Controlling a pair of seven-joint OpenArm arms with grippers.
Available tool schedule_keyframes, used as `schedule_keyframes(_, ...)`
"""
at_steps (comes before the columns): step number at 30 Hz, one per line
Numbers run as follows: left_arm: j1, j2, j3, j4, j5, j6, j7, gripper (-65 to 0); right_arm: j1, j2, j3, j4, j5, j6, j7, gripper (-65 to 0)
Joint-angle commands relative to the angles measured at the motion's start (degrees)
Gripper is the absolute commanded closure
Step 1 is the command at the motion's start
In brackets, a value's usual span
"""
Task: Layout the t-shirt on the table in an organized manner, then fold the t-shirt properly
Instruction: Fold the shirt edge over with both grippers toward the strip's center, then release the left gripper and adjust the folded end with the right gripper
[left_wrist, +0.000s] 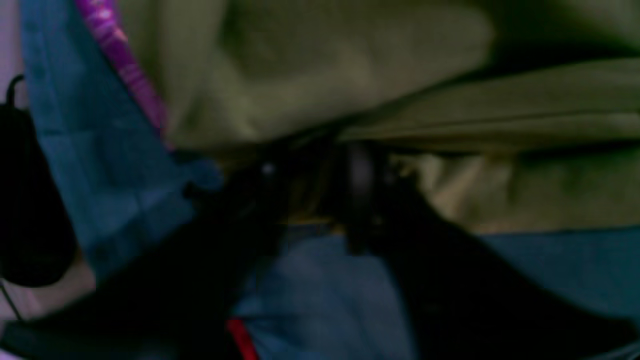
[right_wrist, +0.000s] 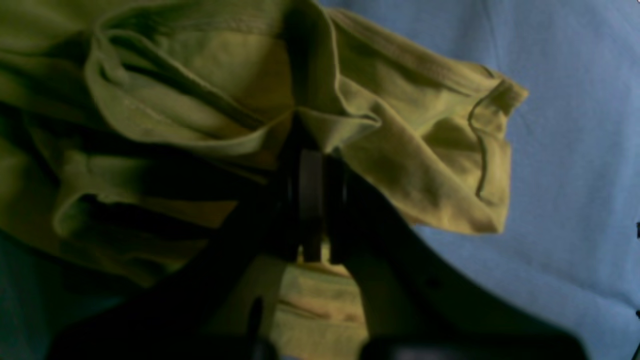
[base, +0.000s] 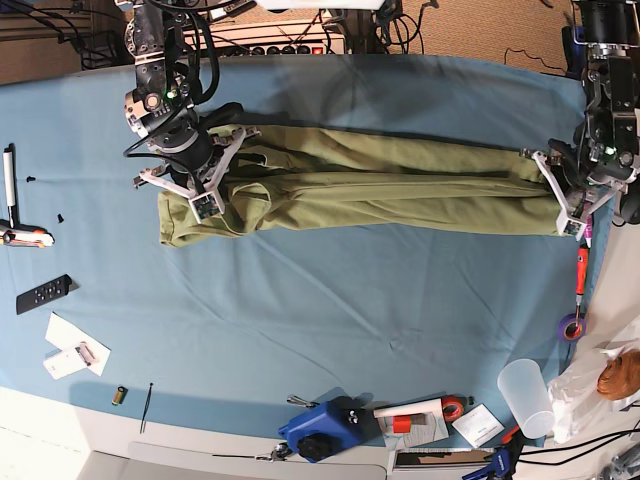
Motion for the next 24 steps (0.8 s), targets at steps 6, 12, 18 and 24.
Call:
schedule_keyframes(6, -0.87, -1.05, -2.12, 2.97, -3.72, -0.04, 5.9, -26.0, 0.35, 0.2, 0.39, 3.39, 5.62, 1.11, -7.54, -17.6)
schedule_keyframes(12, -0.87, -1.05, -14.05, 11.58, -15.43, -2.45, 6.95, -26.0, -0.02, 0.17, 0.5, 15.02, 6.05, 1.16, -8.59, -17.6)
schedule_keyframes(18, 0.52, -1.05, -27.12, 13.62, -20.35, -4.15, 5.86, -26.0, -0.72, 0.2, 0.5, 17.62, 2.25, 0.79, -4.52, -17.6)
schedule_keyframes(24, 1.57, -1.05, -32.39, 13.62, -21.84, -5.68, 5.86, -26.0, 0.68, 0.2, 0.5, 17.62, 0.24, -1.44, -1.55, -17.6)
